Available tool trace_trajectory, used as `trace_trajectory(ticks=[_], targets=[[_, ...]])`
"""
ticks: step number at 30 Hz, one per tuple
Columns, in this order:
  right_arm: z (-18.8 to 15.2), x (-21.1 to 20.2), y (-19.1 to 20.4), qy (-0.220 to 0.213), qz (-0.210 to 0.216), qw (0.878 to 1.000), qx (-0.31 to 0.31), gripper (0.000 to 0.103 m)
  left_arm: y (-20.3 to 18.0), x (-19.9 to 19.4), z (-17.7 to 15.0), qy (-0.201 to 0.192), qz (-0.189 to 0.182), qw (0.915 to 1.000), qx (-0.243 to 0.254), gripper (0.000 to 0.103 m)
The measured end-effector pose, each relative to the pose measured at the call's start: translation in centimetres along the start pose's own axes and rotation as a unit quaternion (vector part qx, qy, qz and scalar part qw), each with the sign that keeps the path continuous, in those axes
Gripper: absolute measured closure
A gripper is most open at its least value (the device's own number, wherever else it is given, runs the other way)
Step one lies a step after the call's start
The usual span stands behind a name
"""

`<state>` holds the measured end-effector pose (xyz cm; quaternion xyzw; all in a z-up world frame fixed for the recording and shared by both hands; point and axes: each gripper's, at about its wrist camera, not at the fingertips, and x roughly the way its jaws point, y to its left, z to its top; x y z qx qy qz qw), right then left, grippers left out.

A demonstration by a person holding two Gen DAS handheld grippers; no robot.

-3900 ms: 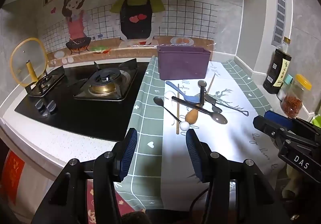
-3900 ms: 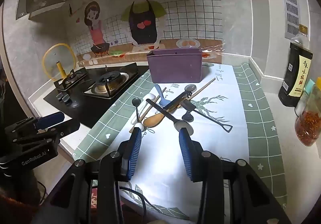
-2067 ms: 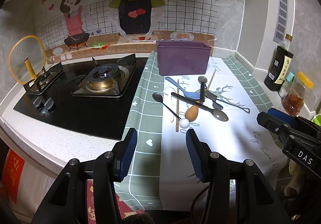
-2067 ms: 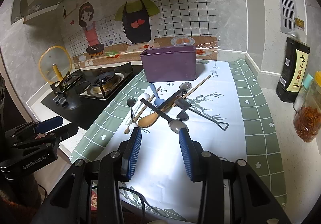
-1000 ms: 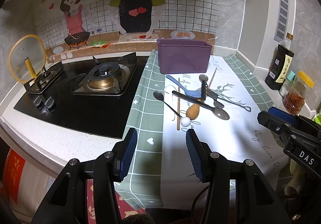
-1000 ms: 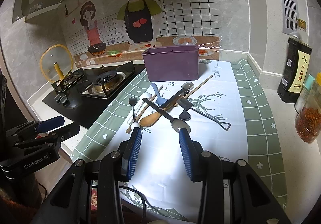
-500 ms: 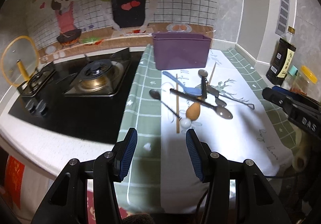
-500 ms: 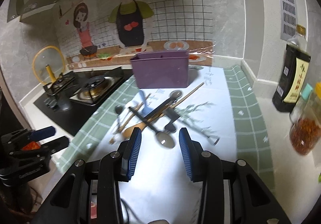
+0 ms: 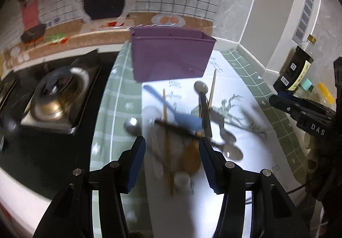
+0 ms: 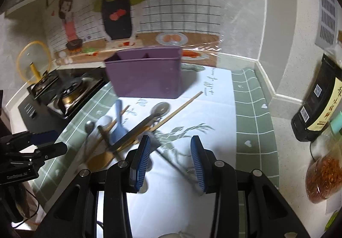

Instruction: Organize utensils

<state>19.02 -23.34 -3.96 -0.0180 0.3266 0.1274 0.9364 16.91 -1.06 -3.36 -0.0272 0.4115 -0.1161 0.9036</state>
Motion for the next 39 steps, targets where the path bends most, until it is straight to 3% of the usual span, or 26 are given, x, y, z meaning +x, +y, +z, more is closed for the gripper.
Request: trace_trajectory(ticks=[2, 7, 12, 19, 23, 26, 28, 29, 32, 34, 37, 39], targets=[[0.3, 0.6, -0.8, 0.001, -0.014, 1.0, 0.006, 0.066, -0.7, 1.4, 1.6, 0.002, -0.01, 0.9998, 0.015, 0.05], [1.1, 1.8, -3.1, -0.001, -0.046, 0.998, 0.034, 0.066, -2.8, 7.5, 7.1, 0.047, -0.077, 0.9954, 0.034, 0.05], [1.2, 2.6, -4.2, 0.001, -0.077, 0.995, 0.062, 0.066, -4.5, 13.0, 10.2, 0.092, -0.061, 0.9912, 0.073, 0.052], [0.8, 4.1, -5.6, 0.03, -0.118, 0.986, 0.11, 0.066, -4.8, 17.4, 10.9, 0.146, -0.06, 0.9836, 0.087, 0.055], [0.1, 4.0, -5.9, 0.04, -0.121, 0.986, 0.109, 0.066, -5.3, 18.7, 10.9, 0.155, -0.052, 0.983, 0.083, 0.057], [-0.3, 4.1, -5.8, 0.036, -0.122, 0.989, 0.08, 0.066, -5.9, 18.8, 10.7, 0.144, -0.022, 0.9857, 0.086, 0.059], [-0.5, 4.2, -5.9, 0.046, -0.121, 0.989, 0.072, 0.066, -6.3, 18.8, 10.6, 0.142, -0.001, 0.9865, 0.082, 0.066], [-0.5, 4.2, -5.9, 0.051, -0.113, 0.99, 0.066, 0.066, -6.4, 18.8, 10.6, 0.14, 0.005, 0.9869, 0.08, 0.07], [-0.6, 4.0, -5.4, 0.057, -0.057, 0.997, 0.019, 0.066, -5.9, 18.0, 10.3, 0.134, -0.002, 0.9895, 0.053, 0.07], [-0.4, 4.1, -4.6, 0.075, 0.018, 0.997, -0.015, 0.066, -4.9, 15.7, 9.9, 0.112, -0.015, 0.9932, 0.028, 0.07], [-0.3, 4.9, -2.9, 0.105, 0.121, 0.985, -0.067, 0.066, -3.4, 11.6, 9.2, 0.071, -0.017, 0.9973, -0.005, 0.07], [-0.3, 5.6, -1.2, 0.117, 0.148, 0.974, -0.123, 0.066, -1.9, 8.8, 8.7, 0.043, -0.014, 0.9983, -0.036, 0.07]])
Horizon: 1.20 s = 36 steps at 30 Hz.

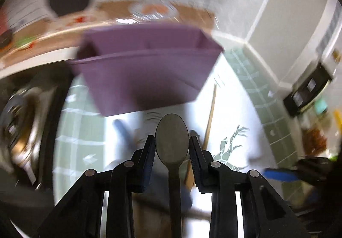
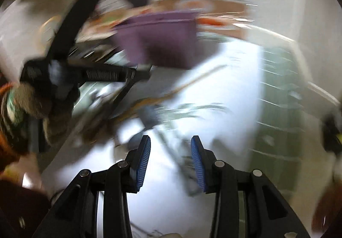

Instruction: Organize utensils

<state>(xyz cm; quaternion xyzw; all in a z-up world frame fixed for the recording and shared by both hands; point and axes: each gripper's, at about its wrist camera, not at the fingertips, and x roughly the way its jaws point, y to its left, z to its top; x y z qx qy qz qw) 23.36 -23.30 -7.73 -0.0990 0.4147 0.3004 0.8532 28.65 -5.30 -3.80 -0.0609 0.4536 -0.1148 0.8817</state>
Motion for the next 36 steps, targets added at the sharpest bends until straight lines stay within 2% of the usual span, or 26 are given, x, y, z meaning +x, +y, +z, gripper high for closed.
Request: trace_trajectory(ticks=[2, 6, 12, 18, 19, 22, 27, 31, 34, 36], targets=[[0.4, 1.5, 1.2, 0.016, 0.002, 0.998, -0.061, 0.066, 1.4, -2.6, -0.8, -0.021, 0.005, 0.9996, -0.019, 0.07], [1.2, 3.8, 1.7, 0.037, 0.017, 0.994, -0.104, 0.066, 3.8, -6.8, -2.2, -0.072, 0.023, 0.9959, -0.049, 0.07], [3.2, 6.9, 1.1, 0.049, 0.01, 0.993, -0.109, 0.066, 7.4, -10.5, -4.2, -0.087, 0.013, 0.9914, -0.097, 0.07], [5.1, 8.0, 1.6, 0.047, 0.008, 0.993, -0.111, 0.069, 8.0, -12.1, -5.1, -0.09, 0.016, 0.9913, -0.094, 0.07], [5.2, 8.1, 1.6, 0.046, 0.004, 0.993, -0.107, 0.072, 8.0, -12.2, -5.2, -0.089, 0.015, 0.9916, -0.092, 0.07], [5.3, 7.6, 1.2, 0.044, 0.015, 0.996, -0.076, 0.073, 7.7, -12.3, -5.5, -0.087, 0.012, 0.9924, -0.087, 0.07], [4.7, 5.0, 0.3, 0.008, 0.004, 0.999, -0.031, 0.073, 6.3, -12.8, -5.6, -0.087, 0.01, 0.9942, -0.062, 0.07], [4.6, 1.5, -0.5, -0.045, 0.001, 0.999, 0.011, 0.073, 5.6, -13.4, -4.9, -0.097, 0.005, 0.9939, -0.053, 0.07], [5.2, -1.7, -1.4, -0.1, 0.006, 0.994, 0.049, 0.073, 5.0, -14.4, -3.4, -0.118, -0.003, 0.992, -0.045, 0.07], [6.4, -4.0, -1.8, -0.143, 0.007, 0.987, 0.067, 0.073, 4.4, -15.9, -1.2, -0.148, -0.015, 0.9883, -0.035, 0.07]])
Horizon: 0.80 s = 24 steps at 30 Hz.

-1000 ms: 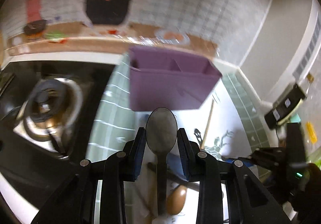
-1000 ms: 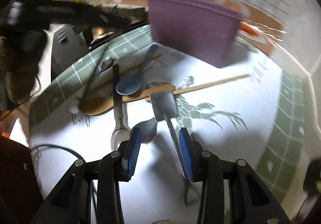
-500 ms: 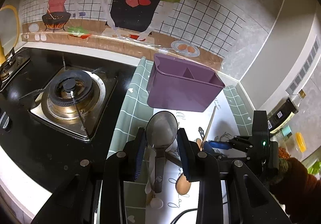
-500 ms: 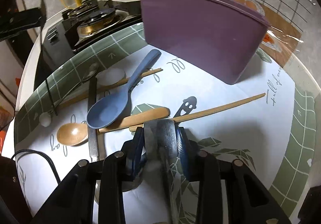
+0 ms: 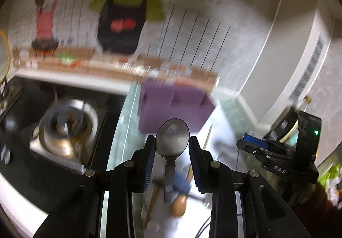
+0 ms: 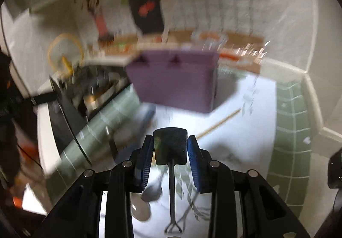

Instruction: Organize utensils

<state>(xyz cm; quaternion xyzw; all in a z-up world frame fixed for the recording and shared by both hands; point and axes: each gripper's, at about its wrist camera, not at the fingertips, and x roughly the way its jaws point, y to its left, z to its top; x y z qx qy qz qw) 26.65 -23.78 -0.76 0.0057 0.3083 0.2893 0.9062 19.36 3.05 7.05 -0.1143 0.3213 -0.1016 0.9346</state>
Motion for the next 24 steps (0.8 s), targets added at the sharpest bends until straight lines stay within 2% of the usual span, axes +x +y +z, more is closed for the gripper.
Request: trace_trajectory(ticks=[3, 6, 9, 11, 13, 18, 22, 24], targets=[[5.1, -3.2, 1.1, -0.08, -0.002, 0.997, -0.011, 0.073, -1.5, -1.4, 5.5, -0.057, -0.03, 0.9979, 0.007, 0.07], [10.8, -5.4, 2.7, -0.152, -0.016, 0.987, -0.041, 0.073, -2.6, -1.8, 10.7, -0.122, -0.046, 0.9914, 0.013, 0.07], [15.1, -5.2, 3.3, -0.197, -0.034, 0.978, -0.058, 0.073, -2.7, 0.7, 13.7, -0.14, -0.042, 0.9892, 0.011, 0.07], [16.8, -3.0, 2.7, -0.197, -0.036, 0.978, -0.053, 0.073, -2.2, 3.4, 14.7, -0.132, -0.029, 0.9907, 0.015, 0.07], [17.4, 0.0, 1.7, -0.185, -0.036, 0.981, -0.035, 0.073, -1.3, 7.0, 15.0, -0.104, -0.011, 0.9944, 0.015, 0.07], [16.5, 6.5, -0.9, -0.154, -0.053, 0.987, 0.009, 0.073, 0.9, 13.3, 13.4, -0.046, 0.007, 0.9989, 0.0, 0.07], [14.4, 10.0, -2.5, -0.109, -0.057, 0.992, 0.03, 0.073, 2.2, 17.0, 11.4, 0.003, -0.022, 0.9997, -0.011, 0.07], [13.5, 10.8, -3.1, -0.086, -0.043, 0.994, 0.047, 0.071, 2.5, 18.4, 10.6, 0.025, -0.029, 0.9992, -0.007, 0.069]])
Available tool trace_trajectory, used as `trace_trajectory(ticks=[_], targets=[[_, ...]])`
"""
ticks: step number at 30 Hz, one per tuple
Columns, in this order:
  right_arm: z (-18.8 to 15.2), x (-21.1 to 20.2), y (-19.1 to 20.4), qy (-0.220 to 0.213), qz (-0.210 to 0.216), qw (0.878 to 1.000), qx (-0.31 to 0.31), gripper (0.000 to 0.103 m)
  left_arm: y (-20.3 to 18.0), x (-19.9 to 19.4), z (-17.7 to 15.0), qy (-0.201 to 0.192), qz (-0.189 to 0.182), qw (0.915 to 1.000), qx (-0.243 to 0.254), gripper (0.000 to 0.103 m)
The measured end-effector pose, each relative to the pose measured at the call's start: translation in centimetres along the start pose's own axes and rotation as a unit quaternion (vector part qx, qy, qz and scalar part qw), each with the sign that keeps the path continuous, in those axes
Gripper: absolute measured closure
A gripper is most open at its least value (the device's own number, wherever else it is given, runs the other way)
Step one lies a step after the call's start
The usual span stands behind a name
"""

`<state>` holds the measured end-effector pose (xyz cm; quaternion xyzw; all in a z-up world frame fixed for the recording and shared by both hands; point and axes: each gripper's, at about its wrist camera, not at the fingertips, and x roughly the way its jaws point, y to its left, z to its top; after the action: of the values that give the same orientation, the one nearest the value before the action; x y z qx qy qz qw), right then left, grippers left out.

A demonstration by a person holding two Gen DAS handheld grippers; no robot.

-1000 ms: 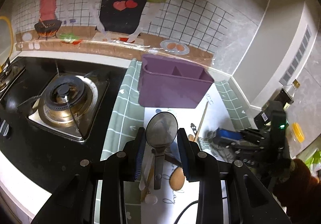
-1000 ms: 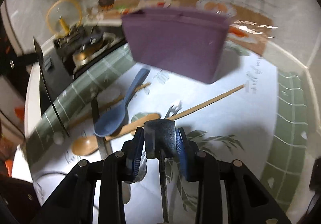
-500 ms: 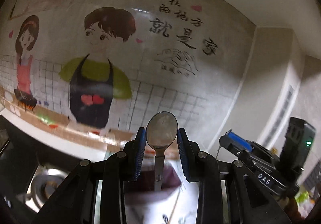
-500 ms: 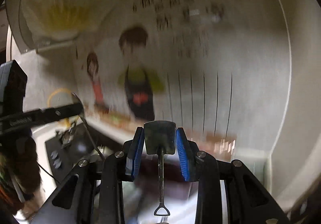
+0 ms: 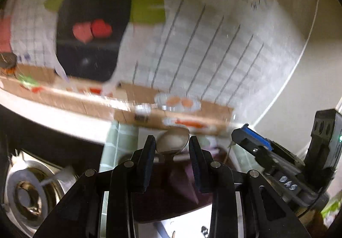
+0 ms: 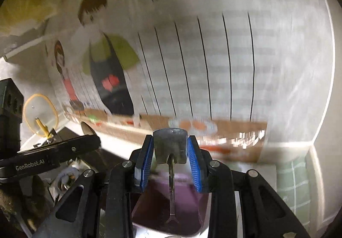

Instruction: Organize utensils

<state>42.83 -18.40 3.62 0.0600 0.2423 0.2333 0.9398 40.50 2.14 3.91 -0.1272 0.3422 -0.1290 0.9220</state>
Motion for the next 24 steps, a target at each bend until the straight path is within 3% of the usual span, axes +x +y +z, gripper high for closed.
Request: trace_trajectory(ticks=[2, 5, 10, 14, 20, 24], targets=[[-1.0, 0.0, -0.5, 0.02, 0.018, 0.999, 0.02, 0.071, 0.2, 1.0, -0.6, 0.02, 0.003, 0.9998, 0.0, 0.065], [-1.3, -0.8, -0.7, 0.041, 0.012, 0.999, 0.024, 0.071, -0.1, 0.5, -0.8, 0.026, 0.002, 0.9996, -0.009, 0.06], [-1.2, -5.7, 0.7, 0.041, 0.015, 0.999, -0.007, 0.07, -0.5, -5.5, -0.8, -0.024, 0.018, 0.9995, -0.003, 0.057], [-3.0, -8.5, 2.3, 0.094, 0.039, 0.994, -0.043, 0.07, -0.5, -9.3, -2.6, -0.034, 0.041, 0.9984, 0.019, 0.054], [-10.8, -10.2, 5.6, 0.18, 0.035, 0.972, -0.148, 0.07, 0.2, -12.2, -9.6, 0.011, 0.069, 0.9972, 0.025, 0.053], [-15.3, -9.9, 6.4, 0.226, 0.033, 0.96, -0.16, 0.07, 1.0, -13.4, -14.8, 0.044, 0.094, 0.9946, 0.007, 0.053]])
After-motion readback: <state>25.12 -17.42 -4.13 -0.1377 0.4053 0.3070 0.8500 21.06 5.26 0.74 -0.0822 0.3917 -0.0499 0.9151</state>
